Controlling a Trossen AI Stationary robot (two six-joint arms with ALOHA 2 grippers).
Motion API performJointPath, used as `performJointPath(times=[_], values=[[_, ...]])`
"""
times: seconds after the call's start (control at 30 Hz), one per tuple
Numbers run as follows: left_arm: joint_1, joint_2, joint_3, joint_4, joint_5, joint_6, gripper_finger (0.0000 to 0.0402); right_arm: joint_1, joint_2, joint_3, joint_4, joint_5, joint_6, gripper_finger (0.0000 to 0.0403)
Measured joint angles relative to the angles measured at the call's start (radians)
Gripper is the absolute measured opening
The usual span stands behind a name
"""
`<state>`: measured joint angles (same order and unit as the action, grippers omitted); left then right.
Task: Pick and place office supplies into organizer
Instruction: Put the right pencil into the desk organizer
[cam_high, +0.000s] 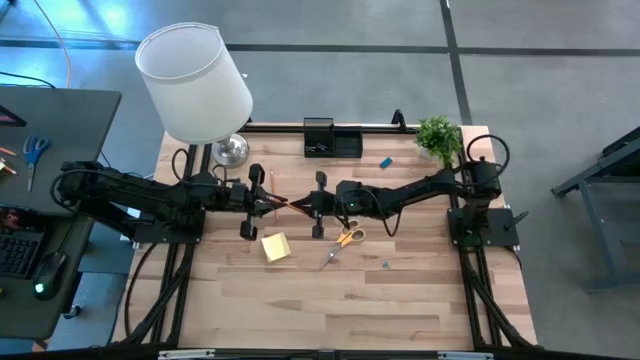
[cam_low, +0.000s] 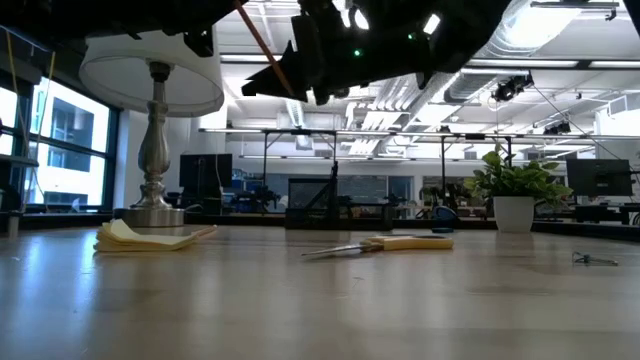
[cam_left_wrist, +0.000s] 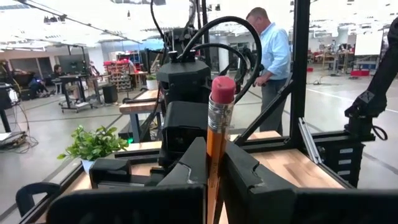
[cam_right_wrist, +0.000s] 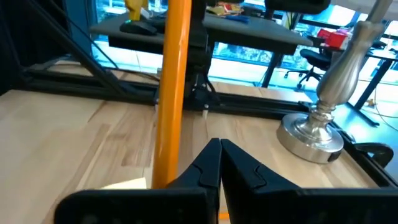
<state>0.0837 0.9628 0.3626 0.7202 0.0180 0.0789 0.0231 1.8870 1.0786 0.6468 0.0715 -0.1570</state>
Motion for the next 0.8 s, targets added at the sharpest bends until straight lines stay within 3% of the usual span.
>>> performJointPath(times=[0.43, 0.6, 0.8], values=[[0.0, 0.003, 0.0, 0.008, -0.007, -0.008, 0.0, 0.03, 0.131, 0.103, 0.026, 0.142, 0.021, 0.0], [0.001, 0.002, 0.0, -0.003, -0.011, 0.0, 0.0, 0.033, 0.103, 0.097, -0.008, 0.19, -0.018, 0.0], [0.002, 0.002, 0.0, -0.018, -0.014, 0.006, 0.0, 0.059, -0.014, 0.098, -0.178, 0.32, -0.087, 0.0]])
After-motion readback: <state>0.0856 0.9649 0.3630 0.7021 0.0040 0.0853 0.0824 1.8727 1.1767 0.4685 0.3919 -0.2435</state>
